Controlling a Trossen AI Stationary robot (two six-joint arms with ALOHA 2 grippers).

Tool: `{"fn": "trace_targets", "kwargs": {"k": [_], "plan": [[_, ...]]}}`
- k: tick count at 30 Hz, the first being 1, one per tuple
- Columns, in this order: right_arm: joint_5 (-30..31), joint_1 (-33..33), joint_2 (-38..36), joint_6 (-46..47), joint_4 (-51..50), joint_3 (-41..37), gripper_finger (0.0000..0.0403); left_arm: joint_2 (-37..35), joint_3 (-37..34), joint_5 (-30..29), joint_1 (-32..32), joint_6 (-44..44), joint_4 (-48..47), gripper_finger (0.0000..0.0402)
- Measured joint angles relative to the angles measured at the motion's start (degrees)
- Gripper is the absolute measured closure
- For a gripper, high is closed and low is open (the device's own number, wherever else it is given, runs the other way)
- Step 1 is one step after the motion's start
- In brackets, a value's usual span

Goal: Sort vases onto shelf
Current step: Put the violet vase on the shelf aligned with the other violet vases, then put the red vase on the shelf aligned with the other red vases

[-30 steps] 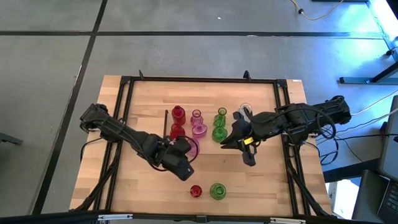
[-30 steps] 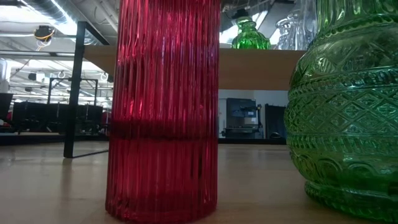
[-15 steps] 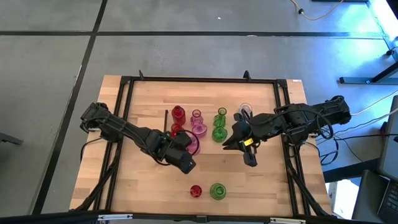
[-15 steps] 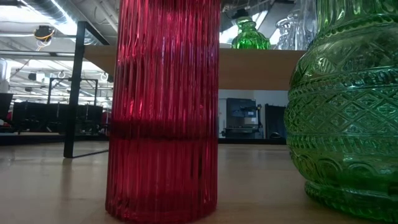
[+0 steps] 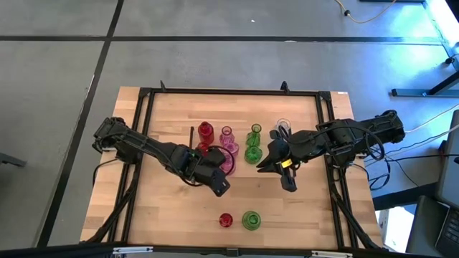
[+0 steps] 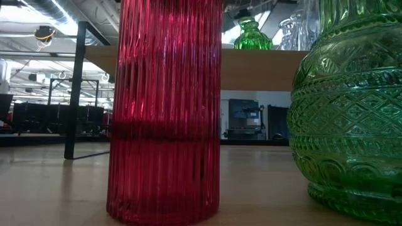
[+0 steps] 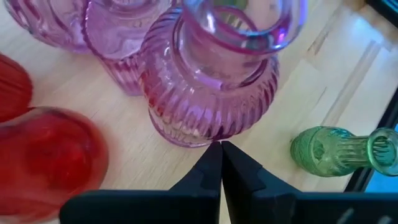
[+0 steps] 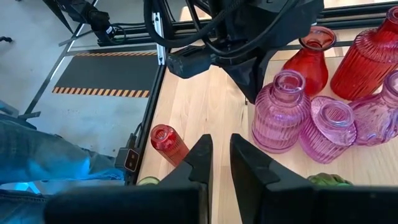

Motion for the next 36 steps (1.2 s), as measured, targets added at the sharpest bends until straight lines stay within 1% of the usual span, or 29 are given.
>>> {"fn": "trace_targets", "kwargs": {"k": [6,10,13,15,18,20,23,26,31,33,34,36], "plan": [[0.00,0.00,0.00,0.72,0.00,0.00,0.0363,0.00,0.00,0.25,-0.25,0.03,0.14,0.0401],[0.00,0.00,0.00,0.87,0.00,0.00,0.0363,0.00,1.19,2.60,-1.67,-0.96,-1.48,0.0401],[0.00,0.00,-0.09,1.27,-0.14,0.01,0.0363,0.00,3.83,1.88,-4.63,-4.05,-4.51,0.0401],[-0.26,0.00,-0.11,2.08,-0.77,0.02,0.0363,0.00,6.38,-1.33,-7.43,-6.14,-8.05,0.0401],[-1.56,0.00,-0.13,2.41,-1.62,0.02,0.0363,-0.06,9.55,-4.97,-11.89,-5.19,-10.16,0.0401],[-2.71,0.00,-0.13,2.43,-1.81,0.02,0.0363,-0.06,10.29,-5.43,-14.66,-4.55,-9.78,0.0401],[-4.23,0.02,-0.13,2.40,-1.79,0.02,0.0363,-0.04,10.25,-5.31,-18.16,-5.94,-6.53,0.0401],[-4.52,0.02,-0.13,2.40,-2.08,0.02,0.0363,-0.11,8.20,-5.98,-20.93,-7.82,-1.18,0.0401],[-3.35,0.02,-0.13,3.90,-1.80,0.02,0.0363,-0.04,3.65,-6.49,-25.05,-13.81,0.80,0.0401],[-2.42,0.02,-0.13,5.15,-1.65,0.02,0.0363,-0.09,0.78,-6.45,-26.50,-14.87,3.20,0.0401],[-1.79,0.02,-0.15,5.62,-1.47,0.02,0.0363,-0.02,-0.69,-6.19,-27.24,-15.01,5.39,0.0402],[-0.93,0.02,-0.15,7.40,-0.92,0.02,0.0363,-0.09,-4.41,-4.65,-28.33,-14.24,13.23,0.0402]]}}
